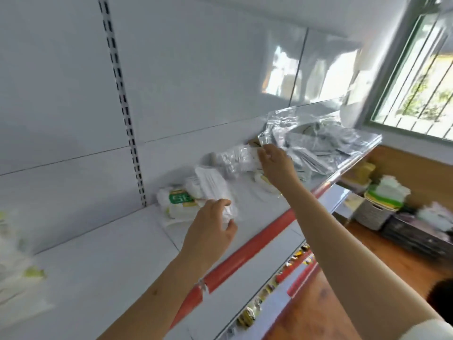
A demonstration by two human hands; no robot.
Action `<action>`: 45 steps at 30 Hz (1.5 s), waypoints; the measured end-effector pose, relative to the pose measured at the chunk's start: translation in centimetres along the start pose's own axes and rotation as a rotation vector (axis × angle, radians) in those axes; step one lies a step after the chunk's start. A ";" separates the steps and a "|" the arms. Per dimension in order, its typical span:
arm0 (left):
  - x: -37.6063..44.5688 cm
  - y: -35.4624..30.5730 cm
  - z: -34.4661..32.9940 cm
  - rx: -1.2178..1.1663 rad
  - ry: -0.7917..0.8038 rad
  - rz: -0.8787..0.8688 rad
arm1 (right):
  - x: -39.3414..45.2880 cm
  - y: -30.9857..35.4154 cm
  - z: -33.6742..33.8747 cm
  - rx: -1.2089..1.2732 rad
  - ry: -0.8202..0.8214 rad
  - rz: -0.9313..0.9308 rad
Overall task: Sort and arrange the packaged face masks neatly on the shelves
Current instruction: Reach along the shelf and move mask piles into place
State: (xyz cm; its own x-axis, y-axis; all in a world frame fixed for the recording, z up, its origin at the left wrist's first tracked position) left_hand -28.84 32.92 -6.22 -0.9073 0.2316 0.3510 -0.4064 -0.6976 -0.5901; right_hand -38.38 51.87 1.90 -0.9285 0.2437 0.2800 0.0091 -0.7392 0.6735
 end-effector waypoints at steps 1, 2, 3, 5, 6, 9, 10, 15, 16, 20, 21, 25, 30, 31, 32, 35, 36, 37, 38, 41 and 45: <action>0.9 -0.4 -1.2 -0.007 0.009 0.017 | 0.6 -2.2 0.9 -0.043 0.014 -0.046; 1.8 -0.7 -2.1 -0.008 -0.004 0.042 | 1.2 -4.2 1.5 -0.079 0.025 -0.080; 2.8 -0.7 -2.8 0.007 -0.053 0.076 | 1.8 -5.9 1.8 -0.101 0.041 -0.099; 4.8 0.3 -3.2 0.080 -0.223 0.199 | 3.1 -8.2 0.7 -0.082 0.112 -0.099; 5.8 1.1 -3.2 0.102 -0.294 0.294 | 3.6 -8.7 -0.5 -0.053 0.162 -0.080; 7.7 3.4 -3.7 0.104 -0.349 0.546 | 4.5 -8.3 -5.7 0.043 0.343 0.038; 8.2 3.9 -4.0 0.153 -0.346 0.567 | 4.3 -7.8 -7.5 0.094 0.425 0.072; 9.7 4.3 -5.3 0.370 -0.320 0.630 | 3.3 -6.7 -13.8 0.403 0.733 -0.023; 9.8 4.1 -5.5 0.343 -0.344 0.622 | 3.4 -6.8 -14.0 0.473 0.740 -0.070; 9.6 0.5 -5.9 0.202 -0.503 0.376 | 3.2 -6.9 -11.2 0.847 0.913 -0.211; 9.6 -0.7 -6.2 0.223 -0.446 0.287 | 3.1 -7.2 -10.1 0.942 0.962 -0.215; 9.7 -2.2 -8.1 -0.067 -0.212 0.186 | 5.2 -10.6 -8.2 1.057 0.829 -0.265; 11.0 -1.5 -9.0 -0.318 -0.358 0.515 | 7.5 -13.8 -7.4 0.913 0.788 -0.210; 11.5 -1.5 -9.9 -0.415 -0.275 0.590 | 7.5 -13.7 -7.0 0.881 0.817 -0.156; 12.0 -1.4 -10.8 -0.502 -0.218 0.627 | 7.4 -13.6 -6.6 0.800 0.798 -0.085; 12.8 -1.4 -12.4 -0.550 -0.260 0.666 | 8.9 -15.0 -4.9 0.542 0.553 0.088; 13.0 -1.2 -12.7 -0.519 -0.290 0.697 | 9.8 -15.9 -4.0 0.455 0.430 0.115; 13.2 -0.8 -12.9 -0.474 -0.317 0.718 | 10.7 -16.9 -2.9 0.327 0.324 0.151; 13.2 -0.6 -13.1 -0.464 -0.343 0.742 | 11.7 -18.1 -2.0 0.149 0.263 0.185; 13.6 -0.2 -13.1 -0.370 -0.381 0.758 | 13.7 -21.7 -1.7 -0.132 0.339 0.150; 14.1 -1.5 -12.9 0.179 -0.420 0.621 | 13.6 -22.6 -1.1 -0.042 0.207 0.081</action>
State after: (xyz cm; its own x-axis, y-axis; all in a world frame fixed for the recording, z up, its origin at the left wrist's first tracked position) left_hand -42.39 45.93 -9.75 -0.8314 -0.4902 0.2617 0.2198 -0.7227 -0.6553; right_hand -51.59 71.17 -10.29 -0.9819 0.0515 0.1822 0.0750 -0.7778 0.6240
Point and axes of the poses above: each hand's wrist, its own x-axis towards the middle knuckle, its own z-axis out of the back of the hand, y = z × x, the point moved 3 cm from there along x, towards the middle knuckle, and after that the axes turned 3 degrees about -z, right-handed, at the moved point
